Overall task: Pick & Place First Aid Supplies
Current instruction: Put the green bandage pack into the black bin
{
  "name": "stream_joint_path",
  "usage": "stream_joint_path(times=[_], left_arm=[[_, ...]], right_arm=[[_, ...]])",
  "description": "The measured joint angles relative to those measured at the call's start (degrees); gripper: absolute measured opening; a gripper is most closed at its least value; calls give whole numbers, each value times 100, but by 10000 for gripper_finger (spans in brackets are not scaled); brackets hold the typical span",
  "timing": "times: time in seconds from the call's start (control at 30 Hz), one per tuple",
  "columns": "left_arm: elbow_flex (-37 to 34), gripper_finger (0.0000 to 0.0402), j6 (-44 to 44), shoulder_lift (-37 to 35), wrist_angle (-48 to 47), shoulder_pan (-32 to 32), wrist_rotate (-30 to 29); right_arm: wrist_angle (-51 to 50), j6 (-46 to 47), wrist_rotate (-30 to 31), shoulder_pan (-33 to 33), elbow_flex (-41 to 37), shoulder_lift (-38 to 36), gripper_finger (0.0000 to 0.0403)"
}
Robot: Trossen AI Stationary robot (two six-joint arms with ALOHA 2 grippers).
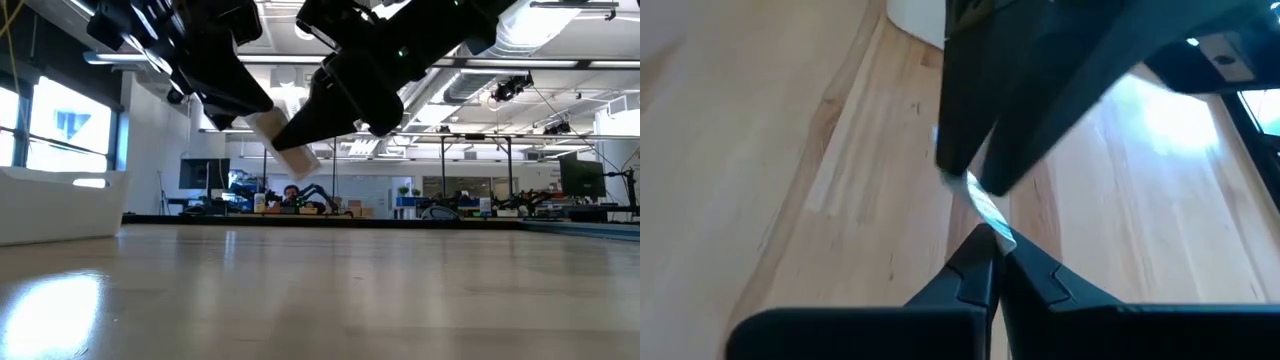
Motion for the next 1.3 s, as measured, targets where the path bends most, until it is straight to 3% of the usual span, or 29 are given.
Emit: stream_joint_path(times=[0.27, 0.53, 0.73, 1.0, 1.3], left_arm=[[93, 142, 175, -478, -625, 2, -227], [185, 156, 265, -1784, -1815, -9, -1188], [181, 156, -41, -2246, -2646, -9, -1956], [178, 156, -109, -2219, -2946, -7, -1993], [184, 156, -105, -2142, -2973, -4, -1995]], right_arm=[[-228, 212, -202, 2, 0, 0, 2], [-1230, 1227, -416, 243, -2, -205, 1], [-2853, 3077, -1249, 534, 0, -991, 1], [-5567, 6361, -2512, 1069, 7, -2185, 1], [-8199, 9882, -2833, 2465, 7, -2796, 1]])
